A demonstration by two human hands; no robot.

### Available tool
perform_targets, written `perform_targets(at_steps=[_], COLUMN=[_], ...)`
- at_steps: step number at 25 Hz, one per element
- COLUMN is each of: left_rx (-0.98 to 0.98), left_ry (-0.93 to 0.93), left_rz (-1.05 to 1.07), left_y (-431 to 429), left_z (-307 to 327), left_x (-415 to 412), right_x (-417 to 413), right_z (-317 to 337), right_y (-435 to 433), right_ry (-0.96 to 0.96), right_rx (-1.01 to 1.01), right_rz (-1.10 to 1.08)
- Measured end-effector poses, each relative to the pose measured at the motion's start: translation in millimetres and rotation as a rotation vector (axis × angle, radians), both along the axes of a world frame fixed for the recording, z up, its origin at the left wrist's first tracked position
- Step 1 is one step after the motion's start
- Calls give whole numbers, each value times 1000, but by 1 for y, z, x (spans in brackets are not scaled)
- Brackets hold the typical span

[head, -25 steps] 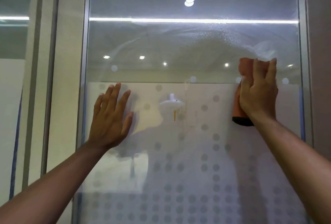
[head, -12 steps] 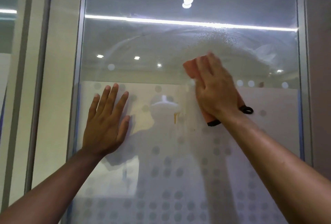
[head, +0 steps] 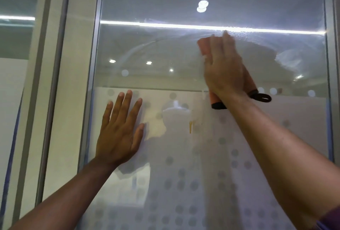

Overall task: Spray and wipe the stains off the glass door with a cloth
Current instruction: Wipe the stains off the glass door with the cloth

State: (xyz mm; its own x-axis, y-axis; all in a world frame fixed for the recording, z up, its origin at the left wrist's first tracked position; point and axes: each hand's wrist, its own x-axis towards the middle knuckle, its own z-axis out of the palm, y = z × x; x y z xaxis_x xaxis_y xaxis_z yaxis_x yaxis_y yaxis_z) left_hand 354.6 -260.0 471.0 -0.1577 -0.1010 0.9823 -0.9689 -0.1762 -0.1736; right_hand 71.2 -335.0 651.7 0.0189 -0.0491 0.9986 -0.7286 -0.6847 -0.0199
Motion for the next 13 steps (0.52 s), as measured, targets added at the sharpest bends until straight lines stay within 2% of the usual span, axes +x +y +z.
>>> perform_targets(at_steps=[5,6,8,11,13], left_rx=[16,19,25,20,19], left_ry=[-12,-14,-20,-9,1], left_rz=[2,2,3,21,35], left_y=[1,2,3,2,2], left_z=[0,0,0,0,0], left_x=[4,4,5,2,1], right_x=[33,24,-5,-48,-48], right_z=[-29,-32,-32,-29,-22], right_y=[10,7,-4,-21,-18], right_ry=[497,524,334,-112,-218], right_rx=[-169,-193,-196,9,130], right_rz=[-46,-71,-90,-85,-42])
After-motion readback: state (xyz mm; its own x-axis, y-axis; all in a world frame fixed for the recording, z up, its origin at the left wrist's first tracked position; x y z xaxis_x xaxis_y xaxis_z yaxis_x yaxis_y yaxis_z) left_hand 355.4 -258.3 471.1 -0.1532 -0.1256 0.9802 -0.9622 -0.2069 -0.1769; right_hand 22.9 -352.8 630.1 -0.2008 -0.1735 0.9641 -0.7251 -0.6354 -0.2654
